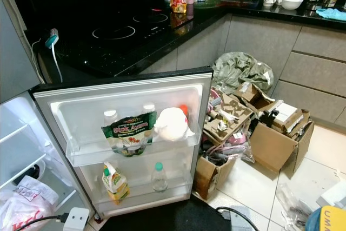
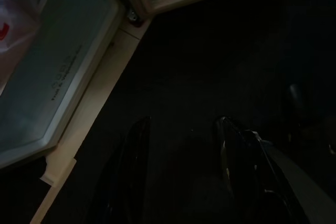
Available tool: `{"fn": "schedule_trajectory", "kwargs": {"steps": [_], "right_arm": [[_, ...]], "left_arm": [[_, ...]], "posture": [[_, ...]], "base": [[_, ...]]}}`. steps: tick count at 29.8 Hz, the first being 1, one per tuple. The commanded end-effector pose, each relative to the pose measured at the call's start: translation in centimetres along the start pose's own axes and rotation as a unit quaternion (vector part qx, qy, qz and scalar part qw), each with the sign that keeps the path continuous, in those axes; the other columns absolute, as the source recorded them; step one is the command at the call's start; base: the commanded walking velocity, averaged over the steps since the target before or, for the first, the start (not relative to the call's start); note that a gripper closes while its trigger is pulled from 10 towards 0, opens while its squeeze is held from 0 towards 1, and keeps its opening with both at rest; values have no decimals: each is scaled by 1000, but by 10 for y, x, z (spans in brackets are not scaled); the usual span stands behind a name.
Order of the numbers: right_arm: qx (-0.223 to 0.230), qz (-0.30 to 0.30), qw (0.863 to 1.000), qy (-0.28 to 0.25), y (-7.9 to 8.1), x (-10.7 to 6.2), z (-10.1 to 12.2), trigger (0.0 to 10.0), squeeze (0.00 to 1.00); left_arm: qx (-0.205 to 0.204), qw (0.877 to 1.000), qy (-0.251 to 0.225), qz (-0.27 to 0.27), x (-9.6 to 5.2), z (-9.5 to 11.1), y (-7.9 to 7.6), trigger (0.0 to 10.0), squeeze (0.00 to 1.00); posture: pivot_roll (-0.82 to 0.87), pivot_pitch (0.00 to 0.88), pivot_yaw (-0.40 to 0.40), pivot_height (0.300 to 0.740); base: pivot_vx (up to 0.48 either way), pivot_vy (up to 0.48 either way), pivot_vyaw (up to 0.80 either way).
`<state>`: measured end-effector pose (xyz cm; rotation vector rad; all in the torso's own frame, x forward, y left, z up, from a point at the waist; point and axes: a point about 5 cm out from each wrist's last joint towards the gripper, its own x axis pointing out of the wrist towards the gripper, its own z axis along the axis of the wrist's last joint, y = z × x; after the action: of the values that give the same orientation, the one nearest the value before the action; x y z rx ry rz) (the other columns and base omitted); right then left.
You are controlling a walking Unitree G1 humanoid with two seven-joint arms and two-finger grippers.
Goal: Restocking fridge
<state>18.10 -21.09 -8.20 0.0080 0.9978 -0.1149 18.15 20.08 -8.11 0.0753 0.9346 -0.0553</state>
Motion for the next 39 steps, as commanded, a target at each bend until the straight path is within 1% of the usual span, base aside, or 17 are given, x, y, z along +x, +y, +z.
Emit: {"fn": "schedule_trajectory", "kwargs": {"steps": [1, 4, 7, 9, 11, 15, 18, 20, 21, 23, 25, 29, 30, 33, 35, 37, 39], "right_arm": [[-2, 3, 1000, 0, 4, 1, 3, 10000, 0], [-9, 6, 1000, 1, 8, 1, 3, 10000, 0], [-16, 13, 1000, 6, 17, 2, 2, 10000, 0], [-16, 13, 1000, 6, 17, 2, 2, 10000, 0], [-23, 25, 999, 11, 26, 2, 2, 10000, 0], [-25, 29, 999, 11, 29, 2, 3, 10000, 0], [-35, 32, 999, 14, 28, 2, -1, 10000, 0], [-28, 29, 999, 13, 26, 1, -4, 10000, 0], [-28, 29, 999, 13, 26, 1, -4, 10000, 0], [-27, 21, 999, 10, 11, 1, -1, 10000, 0], [-26, 18, 999, 9, 4, 0, -2, 10000, 0], [-30, 14, 999, 10, -2, -1, -4, 10000, 0], [-40, 16, 999, 12, -4, -1, -7, 10000, 0], [-50, 18, 998, 15, -5, -2, -8, 10000, 0], [-52, 19, 998, 16, -7, -2, -10, 10000, 0], [-51, 20, 998, 10, -11, -4, -17, 10000, 0], [-51, 20, 998, 9, -11, -4, -17, 10000, 0]], "left_arm": [[-1, 1000, 7, -4, 0, -5, -4, 10000, 0], [-3, 1000, 9, -3, 0, -5, -4, 10000, 0], [-11, 1000, 9, -4, 1, -2, -7, 10000, 0], [-11, 1000, 9, -4, 1, -2, -7, 10000, 0], [-3, 1000, 10, -10, 2, 1, -9, 10000, 0], [0, 1000, 7, -12, 2, 2, -9, 10000, 0], [-10, 1000, 4, -10, 1, 0, -6, 10000, 0], [-15, 1000, 5, -5, -2, -7, 3, 10000, 0], [-15, 1000, 5, -5, -2, -7, 3, 10000, 0], [-24, 1000, 5, 0, -6, -15, 11, 10000, 0], [-28, 1000, 8, 3, -8, -20, 15, 10000, 0], [-33, 999, 13, 4, -11, -27, 19, 10000, 0], [-32, 999, 15, 3, -12, -30, 21, 10000, 0], [-27, 1000, 16, 1, -12, -30, 20, 10000, 0], [-23, 1000, 13, 0, -11, -28, 15, 10000, 0], [-18, 1000, 6, -1, -7, -22, 4, 10000, 0], [-18, 1000, 5, -1, -6, -20, 2, 10000, 0]], "posture": [[-72, 61, 12, 740], [-73, 62, 12, 740], [-76, 57, 5, 740], [-76, 57, 5, 740], [-82, 50, -1, 740], [-87, 44, -4, 740], [-88, 33, -5, 740], [-89, 18, -1, 740], [-89, 18, -1, 740], [-92, 27, 1, 740], [-95, 29, 2, 740], [-99, 32, 7, 740], [-98, 32, 7, 740], [-95, 32, 5, 740], [-95, 32, 5, 740], [-90, 31, 4, 740], [-90, 31, 4, 740]], "base": [[0, 0, 0], [0, 0, 0], [0, 0, 0], [0, 0, 0], [0, 0, 0], [0, 0, 0], [0, 0, 0], [0, 0, 0], [0, 0, 0], [0, 0, 0], [0, 0, 0], [0, 0, 0], [0, 0, 0], [0, 0, 0], [0, 0, 0], [0, 0, 0], [0, 0, 0]]}}
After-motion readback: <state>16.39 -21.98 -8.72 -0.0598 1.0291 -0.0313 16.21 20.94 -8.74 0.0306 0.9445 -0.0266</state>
